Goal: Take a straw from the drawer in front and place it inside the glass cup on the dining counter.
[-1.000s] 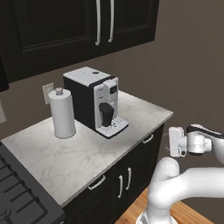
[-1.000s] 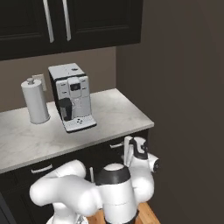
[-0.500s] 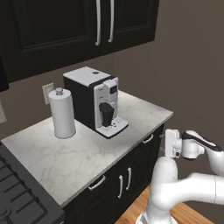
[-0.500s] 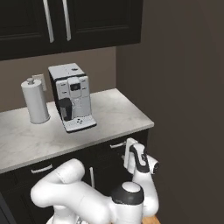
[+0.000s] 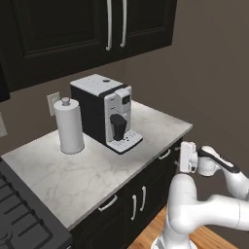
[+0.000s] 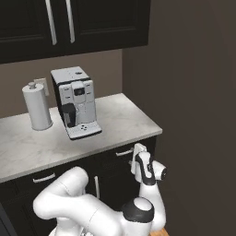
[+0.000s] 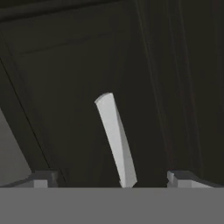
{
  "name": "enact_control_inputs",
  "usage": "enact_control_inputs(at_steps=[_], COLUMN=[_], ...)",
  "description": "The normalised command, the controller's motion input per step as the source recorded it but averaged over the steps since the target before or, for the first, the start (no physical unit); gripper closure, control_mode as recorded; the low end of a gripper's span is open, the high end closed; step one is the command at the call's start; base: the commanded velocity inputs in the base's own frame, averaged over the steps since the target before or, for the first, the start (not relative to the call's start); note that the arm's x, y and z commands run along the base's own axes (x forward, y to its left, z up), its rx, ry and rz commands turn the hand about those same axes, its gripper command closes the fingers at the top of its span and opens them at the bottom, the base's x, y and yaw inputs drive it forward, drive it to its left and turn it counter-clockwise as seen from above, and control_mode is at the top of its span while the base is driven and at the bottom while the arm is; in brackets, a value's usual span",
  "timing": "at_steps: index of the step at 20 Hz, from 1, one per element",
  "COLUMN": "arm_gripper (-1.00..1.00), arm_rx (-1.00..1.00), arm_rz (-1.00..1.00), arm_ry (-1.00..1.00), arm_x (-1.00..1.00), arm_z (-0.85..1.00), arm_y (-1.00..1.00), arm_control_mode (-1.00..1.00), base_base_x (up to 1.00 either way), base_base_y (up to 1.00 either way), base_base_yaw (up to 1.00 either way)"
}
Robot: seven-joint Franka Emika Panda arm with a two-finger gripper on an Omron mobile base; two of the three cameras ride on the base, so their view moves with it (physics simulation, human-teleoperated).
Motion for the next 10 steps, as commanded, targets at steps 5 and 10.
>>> enact_control_inputs(at_steps=[5,10], arm_gripper=[-1.0,-1.0], arm_rx=[0.0,0.0], arm_rz=[0.0,0.0], arm_ry=[0.0,0.0], arm_x=[0.24,0.23], arm_z=[-0.35,-0.22], arm_y=[0.0,0.0], arm_control_mode=[-1.0,-1.0], base_base_x=[0.0,0.0], base_base_y=[0.0,0.0], base_base_yaw=[0.0,0.0])
